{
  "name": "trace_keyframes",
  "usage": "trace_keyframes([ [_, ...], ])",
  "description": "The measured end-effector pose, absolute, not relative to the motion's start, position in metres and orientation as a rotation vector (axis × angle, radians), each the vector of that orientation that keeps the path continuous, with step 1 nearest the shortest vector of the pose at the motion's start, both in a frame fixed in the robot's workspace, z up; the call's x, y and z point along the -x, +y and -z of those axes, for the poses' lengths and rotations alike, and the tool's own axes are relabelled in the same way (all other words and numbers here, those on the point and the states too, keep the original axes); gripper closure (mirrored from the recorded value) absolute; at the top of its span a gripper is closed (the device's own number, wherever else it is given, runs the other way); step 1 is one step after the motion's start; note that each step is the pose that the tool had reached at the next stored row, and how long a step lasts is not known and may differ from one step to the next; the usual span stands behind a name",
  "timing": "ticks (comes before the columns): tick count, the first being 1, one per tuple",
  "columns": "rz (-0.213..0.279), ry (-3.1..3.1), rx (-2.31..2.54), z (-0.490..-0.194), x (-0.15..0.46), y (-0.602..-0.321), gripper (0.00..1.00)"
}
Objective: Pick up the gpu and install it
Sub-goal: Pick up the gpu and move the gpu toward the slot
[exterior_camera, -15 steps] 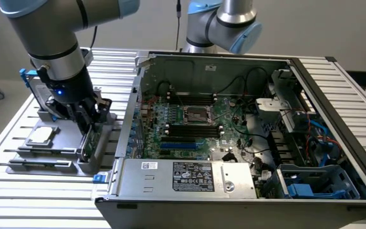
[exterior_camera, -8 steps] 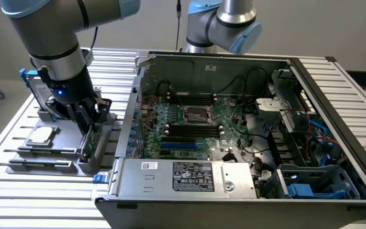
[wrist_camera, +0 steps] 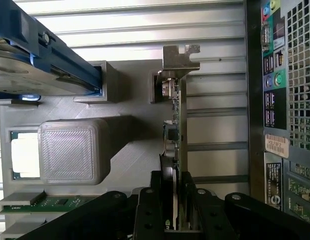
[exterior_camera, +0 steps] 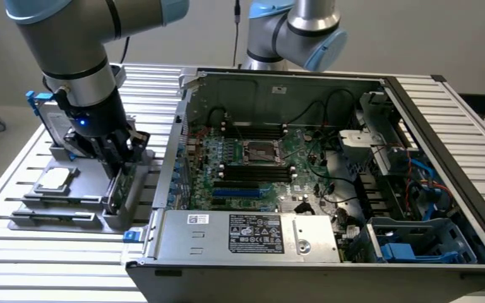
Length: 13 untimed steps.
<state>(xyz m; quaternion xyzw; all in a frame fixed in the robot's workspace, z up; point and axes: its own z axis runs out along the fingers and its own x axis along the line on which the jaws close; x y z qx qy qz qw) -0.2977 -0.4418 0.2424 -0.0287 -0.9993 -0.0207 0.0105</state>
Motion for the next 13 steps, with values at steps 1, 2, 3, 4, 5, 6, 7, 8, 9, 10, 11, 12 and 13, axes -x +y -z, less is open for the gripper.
trace_keyframes([
  [1,0.064,-3.118,0.09,-0.2424,0.2978,-0.4418,0.71],
  [2,0.064,-3.119,0.09,-0.2424,0.2978,-0.4418,0.74],
  [3,0.064,-3.118,0.09,-0.2425,0.2977,-0.4418,0.74],
  [4,0.064,-3.119,0.09,-0.2425,0.2976,-0.4418,0.74],
  [5,0.064,-3.119,0.09,-0.2424,0.2976,-0.4418,0.74],
  [6,0.064,-3.119,0.09,-0.2424,0.2976,-0.4418,0.74],
  [7,0.064,-3.119,0.09,-0.2425,0.2976,-0.4418,0.74],
  [8,0.065,-3.119,0.09,-0.2424,0.2976,-0.4418,0.74],
  [9,0.068,-3.119,0.09,-0.2426,0.2976,-0.4418,0.74],
  [10,0.07,-3.118,0.089,-0.2435,0.2976,-0.4418,0.74],
  [11,0.072,-3.118,0.089,-0.245,0.2976,-0.4418,0.74],
  [12,0.076,-3.118,0.089,-0.2473,0.2975,-0.4418,0.74],
  [13,0.08,-3.118,0.089,-0.2497,0.2976,-0.4418,0.74],
])
